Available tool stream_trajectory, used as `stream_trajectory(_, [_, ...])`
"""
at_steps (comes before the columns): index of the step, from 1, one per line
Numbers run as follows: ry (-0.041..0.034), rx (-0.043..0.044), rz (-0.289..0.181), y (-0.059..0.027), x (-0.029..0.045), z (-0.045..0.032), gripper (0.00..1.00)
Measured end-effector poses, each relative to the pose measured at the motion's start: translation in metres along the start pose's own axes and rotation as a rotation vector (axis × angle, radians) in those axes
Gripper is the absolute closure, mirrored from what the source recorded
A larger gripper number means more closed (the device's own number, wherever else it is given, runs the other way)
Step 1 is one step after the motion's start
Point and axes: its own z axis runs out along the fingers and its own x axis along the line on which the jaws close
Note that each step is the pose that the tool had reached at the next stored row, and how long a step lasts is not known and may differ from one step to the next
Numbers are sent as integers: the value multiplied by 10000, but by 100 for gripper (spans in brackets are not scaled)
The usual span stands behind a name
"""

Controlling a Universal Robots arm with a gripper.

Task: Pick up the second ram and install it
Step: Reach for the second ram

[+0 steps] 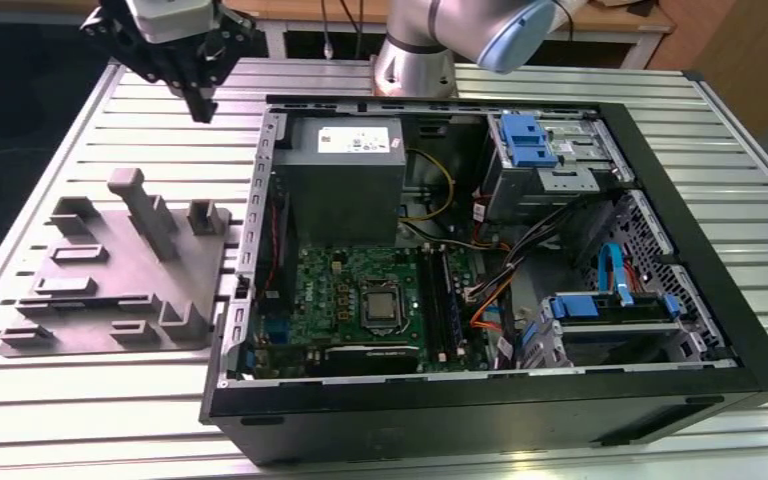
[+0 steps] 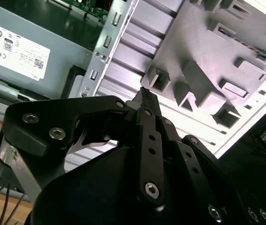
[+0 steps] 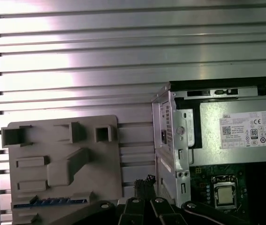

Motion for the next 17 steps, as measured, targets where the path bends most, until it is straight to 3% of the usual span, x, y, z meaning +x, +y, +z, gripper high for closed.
stream_trajectory(7, [1, 1, -2, -14, 176, 11, 90])
stream_trajectory(17, [1, 1, -1, -31, 369, 53, 90])
